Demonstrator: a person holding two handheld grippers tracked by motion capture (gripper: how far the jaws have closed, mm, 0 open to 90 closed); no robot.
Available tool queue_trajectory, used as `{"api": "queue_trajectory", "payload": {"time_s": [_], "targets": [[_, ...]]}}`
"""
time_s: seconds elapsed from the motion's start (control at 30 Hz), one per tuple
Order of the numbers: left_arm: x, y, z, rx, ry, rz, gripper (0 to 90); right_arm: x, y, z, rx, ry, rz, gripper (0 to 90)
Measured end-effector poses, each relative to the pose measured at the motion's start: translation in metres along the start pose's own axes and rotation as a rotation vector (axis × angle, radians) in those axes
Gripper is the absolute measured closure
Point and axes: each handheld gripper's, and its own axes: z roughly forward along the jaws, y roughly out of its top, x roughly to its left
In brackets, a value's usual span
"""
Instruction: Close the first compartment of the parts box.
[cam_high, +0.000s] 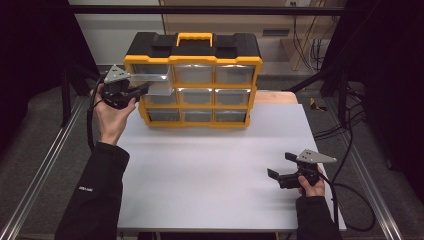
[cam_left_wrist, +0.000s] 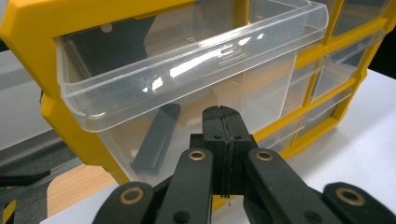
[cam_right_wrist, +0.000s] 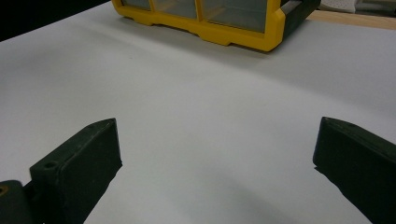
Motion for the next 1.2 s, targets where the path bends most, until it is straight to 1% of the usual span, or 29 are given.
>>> {"api": "queue_trajectory", "payload": {"time_s": [0.2, 0.27, 0.3, 0.4, 0.63, 1.2], "targets": [[0.002, 0.001, 0.004, -0.007, -0.002, 0.002, 89.5, 0.000, 0.000, 0.000, -0.001, 0.001, -0.001, 1.1], [0.003, 0.002, 0.006, -0.014, 0.001, 0.012, 89.5, 0.000, 0.000, 0.000, -0.001, 0.001, -0.002, 1.1], [0.003, 0.002, 0.006, -0.006, -0.001, 0.003, 89.5, 0.000, 0.000, 0.000, -0.002, 0.002, 0.001, 1.1], [0.004, 0.002, 0.009, -0.004, -0.001, 0.004, 89.6, 0.000, 0.000, 0.000, -0.004, 0.004, 0.000, 1.1], [0.008, 0.001, 0.015, -0.002, 0.000, -0.010, 89.5, 0.000, 0.000, 0.000, -0.001, 0.003, 0.000, 1.1], [0.011, 0.006, 0.026, 0.002, 0.022, -0.005, 89.6, 0.000, 0.000, 0.000, -0.001, 0.004, 0.000, 1.1]]}}
